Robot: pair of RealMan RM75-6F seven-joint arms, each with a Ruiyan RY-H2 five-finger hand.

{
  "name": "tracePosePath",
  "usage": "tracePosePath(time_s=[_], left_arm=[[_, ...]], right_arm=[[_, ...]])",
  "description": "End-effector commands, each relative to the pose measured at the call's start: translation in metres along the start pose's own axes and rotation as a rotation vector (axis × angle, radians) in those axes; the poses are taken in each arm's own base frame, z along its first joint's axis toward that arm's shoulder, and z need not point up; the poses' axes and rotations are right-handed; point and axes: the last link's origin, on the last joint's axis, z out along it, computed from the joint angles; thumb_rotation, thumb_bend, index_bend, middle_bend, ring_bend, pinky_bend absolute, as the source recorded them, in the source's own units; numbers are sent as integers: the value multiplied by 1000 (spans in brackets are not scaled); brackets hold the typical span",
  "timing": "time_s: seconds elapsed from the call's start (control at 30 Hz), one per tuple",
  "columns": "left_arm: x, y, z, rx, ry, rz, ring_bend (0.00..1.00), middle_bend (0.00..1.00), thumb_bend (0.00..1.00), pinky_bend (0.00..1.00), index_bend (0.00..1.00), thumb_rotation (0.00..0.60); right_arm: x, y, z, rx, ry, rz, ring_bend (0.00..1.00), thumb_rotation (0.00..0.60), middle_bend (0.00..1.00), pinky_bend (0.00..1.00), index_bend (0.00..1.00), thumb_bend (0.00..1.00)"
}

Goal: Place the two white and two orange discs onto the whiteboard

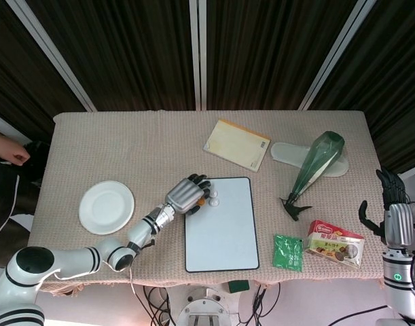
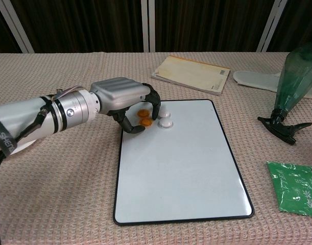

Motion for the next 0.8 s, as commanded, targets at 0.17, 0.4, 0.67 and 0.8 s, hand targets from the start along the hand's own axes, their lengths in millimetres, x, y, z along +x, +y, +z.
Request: tracePosePath(time_s=[0.17,0.4,0.67,0.8], left_arm=[[1,0,-1,-1,7,1,82,183,314,167,337,600],[1,-3,-7,5,14,2,81,183,314,167,248,600],[15,-3,-26,-9,66,-47,82,180,315,167,281,600],[16,-5,-45,-17,72,-47,81,169,315,168,316,600]], right_arm=[[0,0,0,1,-1,0,0,600,8,0,83,609],[-1,-1,0,2,-3,2,0,600,8,0,83,609],[-1,-3,0,9,-1,3,0,600,7,0,83,609],[0,-4,0,13,0,3,0,600,8,0,83,609]])
